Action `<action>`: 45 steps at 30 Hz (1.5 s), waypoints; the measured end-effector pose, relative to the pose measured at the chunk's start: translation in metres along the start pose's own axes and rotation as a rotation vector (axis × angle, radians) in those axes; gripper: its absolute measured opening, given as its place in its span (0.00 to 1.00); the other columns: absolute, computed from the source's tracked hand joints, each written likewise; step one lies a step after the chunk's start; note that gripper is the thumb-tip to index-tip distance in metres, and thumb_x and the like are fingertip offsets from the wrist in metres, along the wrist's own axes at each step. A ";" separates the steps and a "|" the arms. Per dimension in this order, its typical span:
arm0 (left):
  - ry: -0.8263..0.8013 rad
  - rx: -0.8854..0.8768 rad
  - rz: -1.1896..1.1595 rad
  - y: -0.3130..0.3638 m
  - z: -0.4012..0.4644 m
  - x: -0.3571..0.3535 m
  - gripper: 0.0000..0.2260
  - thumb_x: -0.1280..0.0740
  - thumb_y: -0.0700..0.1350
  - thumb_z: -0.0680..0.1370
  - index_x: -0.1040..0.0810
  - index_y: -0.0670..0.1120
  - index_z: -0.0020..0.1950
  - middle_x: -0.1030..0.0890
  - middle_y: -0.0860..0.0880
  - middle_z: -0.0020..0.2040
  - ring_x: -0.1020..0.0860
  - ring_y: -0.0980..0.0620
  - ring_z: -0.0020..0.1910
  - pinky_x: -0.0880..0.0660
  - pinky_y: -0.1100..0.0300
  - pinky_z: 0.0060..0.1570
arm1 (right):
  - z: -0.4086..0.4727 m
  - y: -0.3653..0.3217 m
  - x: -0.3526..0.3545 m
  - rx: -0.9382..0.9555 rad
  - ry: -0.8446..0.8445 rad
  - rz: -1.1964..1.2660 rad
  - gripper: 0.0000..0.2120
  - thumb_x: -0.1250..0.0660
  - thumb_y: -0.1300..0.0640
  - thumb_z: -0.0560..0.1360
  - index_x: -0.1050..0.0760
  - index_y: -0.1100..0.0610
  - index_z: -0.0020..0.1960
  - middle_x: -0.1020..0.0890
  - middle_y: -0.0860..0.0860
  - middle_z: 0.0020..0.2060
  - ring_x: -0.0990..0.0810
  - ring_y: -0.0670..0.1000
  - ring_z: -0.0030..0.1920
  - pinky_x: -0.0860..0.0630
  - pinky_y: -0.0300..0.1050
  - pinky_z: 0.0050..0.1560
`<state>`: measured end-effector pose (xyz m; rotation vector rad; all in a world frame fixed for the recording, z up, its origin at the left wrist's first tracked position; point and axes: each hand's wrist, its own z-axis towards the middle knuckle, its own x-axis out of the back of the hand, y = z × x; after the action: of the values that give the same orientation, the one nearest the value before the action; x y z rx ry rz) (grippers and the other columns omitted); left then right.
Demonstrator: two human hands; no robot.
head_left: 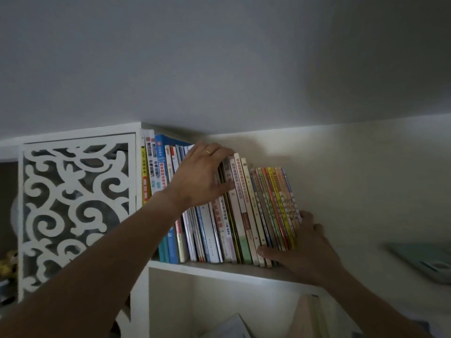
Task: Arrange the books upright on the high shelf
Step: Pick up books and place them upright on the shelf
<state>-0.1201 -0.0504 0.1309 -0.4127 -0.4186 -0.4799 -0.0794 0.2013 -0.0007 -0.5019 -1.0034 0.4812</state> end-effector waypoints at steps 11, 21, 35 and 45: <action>-0.078 0.013 -0.157 0.000 0.010 0.009 0.33 0.28 0.64 0.74 0.28 0.50 0.73 0.24 0.48 0.69 0.32 0.49 0.73 0.59 0.54 0.78 | -0.001 -0.007 0.000 -0.013 0.019 0.018 0.55 0.21 0.29 0.55 0.50 0.47 0.67 0.37 0.52 0.57 0.28 0.62 0.64 0.26 0.60 0.64; 0.183 0.188 -0.078 0.041 -0.030 -0.022 0.27 0.34 0.56 0.81 0.33 0.48 0.77 0.36 0.45 0.77 0.42 0.45 0.77 0.40 0.50 0.74 | -0.012 -0.025 -0.008 0.114 0.288 0.139 0.58 0.24 0.26 0.57 0.49 0.46 0.76 0.31 0.54 0.66 0.25 0.60 0.64 0.25 0.55 0.59; 0.359 0.592 -0.663 0.116 -0.059 -0.035 0.26 0.36 0.49 0.84 0.46 0.63 0.75 0.19 0.61 0.44 0.18 0.67 0.38 0.23 0.72 0.32 | -0.006 -0.009 -0.009 0.138 0.341 0.278 0.41 0.26 0.32 0.68 0.39 0.48 0.72 0.26 0.47 0.59 0.23 0.52 0.53 0.25 0.48 0.51; 0.226 0.604 -0.540 0.138 -0.086 -0.022 0.23 0.43 0.54 0.84 0.46 0.50 0.76 0.18 0.56 0.42 0.21 0.65 0.30 0.21 0.70 0.32 | 0.005 -0.004 -0.005 -0.014 0.316 0.284 0.52 0.29 0.21 0.58 0.39 0.47 0.73 0.23 0.51 0.65 0.20 0.57 0.60 0.22 0.56 0.60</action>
<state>-0.0416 0.0284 0.0103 0.3512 -0.4317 -0.8778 -0.0855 0.1964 0.0008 -0.7141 -0.6349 0.6251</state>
